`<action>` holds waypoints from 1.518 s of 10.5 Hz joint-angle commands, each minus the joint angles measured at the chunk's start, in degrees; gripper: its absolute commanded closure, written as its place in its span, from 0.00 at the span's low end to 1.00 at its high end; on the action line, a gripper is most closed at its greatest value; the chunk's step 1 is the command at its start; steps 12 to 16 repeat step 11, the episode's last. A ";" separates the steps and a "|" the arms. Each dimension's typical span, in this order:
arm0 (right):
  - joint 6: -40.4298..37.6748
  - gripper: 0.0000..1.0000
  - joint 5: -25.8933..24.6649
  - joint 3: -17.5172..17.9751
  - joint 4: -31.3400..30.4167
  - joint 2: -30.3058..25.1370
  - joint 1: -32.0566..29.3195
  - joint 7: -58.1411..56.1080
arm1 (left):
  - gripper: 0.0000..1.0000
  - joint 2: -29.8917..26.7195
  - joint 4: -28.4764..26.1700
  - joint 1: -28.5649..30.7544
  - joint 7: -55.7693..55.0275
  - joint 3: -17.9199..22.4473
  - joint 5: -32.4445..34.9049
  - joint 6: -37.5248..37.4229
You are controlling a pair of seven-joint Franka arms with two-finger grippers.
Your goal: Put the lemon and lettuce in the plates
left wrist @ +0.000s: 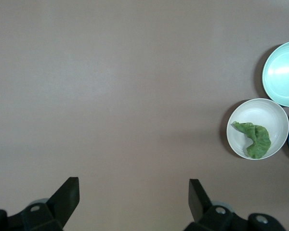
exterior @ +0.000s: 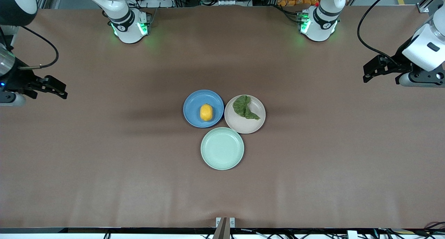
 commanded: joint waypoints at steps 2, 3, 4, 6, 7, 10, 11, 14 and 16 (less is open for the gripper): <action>-4.83 0.00 3.30 0.34 5.96 0.51 -0.90 -0.35 | 0.00 -0.91 0.21 0.07 0.10 0.15 -1.14 -0.56; -5.46 0.00 4.37 0.08 6.50 0.51 -1.16 -0.35 | 0.00 -0.82 0.29 -0.01 0.00 -0.03 -0.88 -0.56; -5.56 0.00 4.38 0.07 6.51 0.51 -1.16 -0.26 | 0.00 -0.65 0.99 -0.01 0.26 0.06 -0.79 -0.56; -5.64 0.00 4.29 -0.19 6.51 0.51 -1.16 -0.43 | 0.00 -0.65 1.00 0.07 0.62 0.15 -0.70 -0.56; -6.08 0.00 4.03 -0.36 6.51 0.51 -1.16 -0.52 | 0.00 -0.65 1.00 0.07 0.01 0.06 -0.88 -0.56; -5.91 0.00 3.41 -0.45 6.51 0.51 -1.25 -0.52 | 0.00 -0.38 1.87 0.07 0.09 0.15 -0.79 -0.56; -5.91 0.00 3.33 -0.80 6.51 0.51 -1.25 -0.52 | 0.00 -0.38 1.88 0.07 0.00 0.15 -0.79 -0.56; -5.91 0.00 3.33 -0.80 6.51 0.51 -1.25 -0.52 | 0.00 -0.38 1.88 0.07 0.00 0.15 -0.79 -0.56; -5.91 0.00 3.33 -0.80 6.51 0.51 -1.25 -0.52 | 0.00 -0.38 1.88 0.07 0.00 0.15 -0.79 -0.56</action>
